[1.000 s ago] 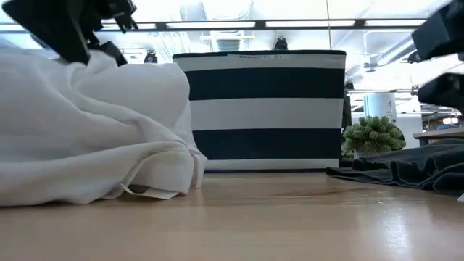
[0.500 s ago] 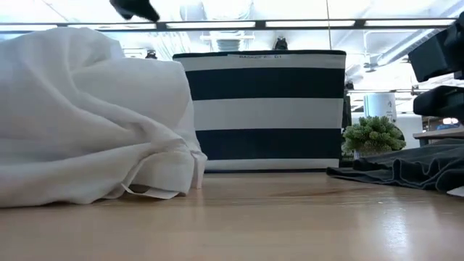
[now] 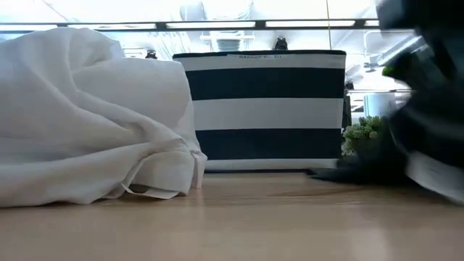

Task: Sort clothes
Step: Put the gray shorts into the blue bin

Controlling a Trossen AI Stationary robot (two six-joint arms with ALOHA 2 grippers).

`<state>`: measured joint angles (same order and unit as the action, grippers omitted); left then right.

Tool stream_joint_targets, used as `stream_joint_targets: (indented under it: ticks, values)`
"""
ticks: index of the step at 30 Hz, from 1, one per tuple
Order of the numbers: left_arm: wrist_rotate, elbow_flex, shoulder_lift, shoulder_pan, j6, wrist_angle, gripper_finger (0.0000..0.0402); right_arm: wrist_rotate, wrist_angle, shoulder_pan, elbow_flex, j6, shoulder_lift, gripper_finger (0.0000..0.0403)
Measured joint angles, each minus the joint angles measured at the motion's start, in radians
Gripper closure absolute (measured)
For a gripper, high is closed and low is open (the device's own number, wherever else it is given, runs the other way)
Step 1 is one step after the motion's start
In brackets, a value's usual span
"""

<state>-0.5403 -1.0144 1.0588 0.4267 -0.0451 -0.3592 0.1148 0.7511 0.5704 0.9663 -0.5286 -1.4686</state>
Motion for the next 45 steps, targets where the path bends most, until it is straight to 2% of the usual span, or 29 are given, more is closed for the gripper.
stream_joint_targets:
  ticks: [7, 12, 15, 22, 27, 35, 40, 45]
  values:
    - [-0.002, 0.16, -0.079, -0.001, -0.07, 0.218, 0.023, 0.189, 0.153, -0.029, 0.287, 0.165, 0.021, 0.0399]
    - [-0.009, 0.246, -0.137, -0.002, -0.079, 0.314, 0.0229, 0.29, 0.157, -0.054, 0.51, 0.333, 0.012, 0.0399]
    - [-0.027, 0.271, -0.165, -0.002, -0.08, 0.33, 0.0225, 0.39, 0.155, -0.074, 0.638, 0.438, 0.005, 0.0399]
    - [-0.028, 0.29, -0.193, -0.002, -0.089, 0.352, 0.0226, 0.544, 0.147, -0.178, 0.879, 0.669, -0.012, 0.0399]
    - [-0.028, 0.293, -0.189, -0.002, -0.1, 0.363, 0.0232, 0.551, 0.07, -0.315, 1.018, 0.865, -0.045, 0.04]
    - [-0.028, 0.303, -0.179, -0.002, -0.103, 0.369, 0.0228, 0.533, -0.172, -0.584, 1.165, 1.139, -0.121, 0.04]
    - [-0.027, 0.304, -0.177, -0.001, -0.104, 0.376, 0.0234, 0.442, -0.155, -0.747, 1.248, 1.133, -0.195, 0.04]
    - [-0.026, 0.304, -0.177, -0.001, -0.104, 0.375, 0.0241, 0.377, 0.032, -0.884, 1.273, 1.045, -0.248, 0.04]
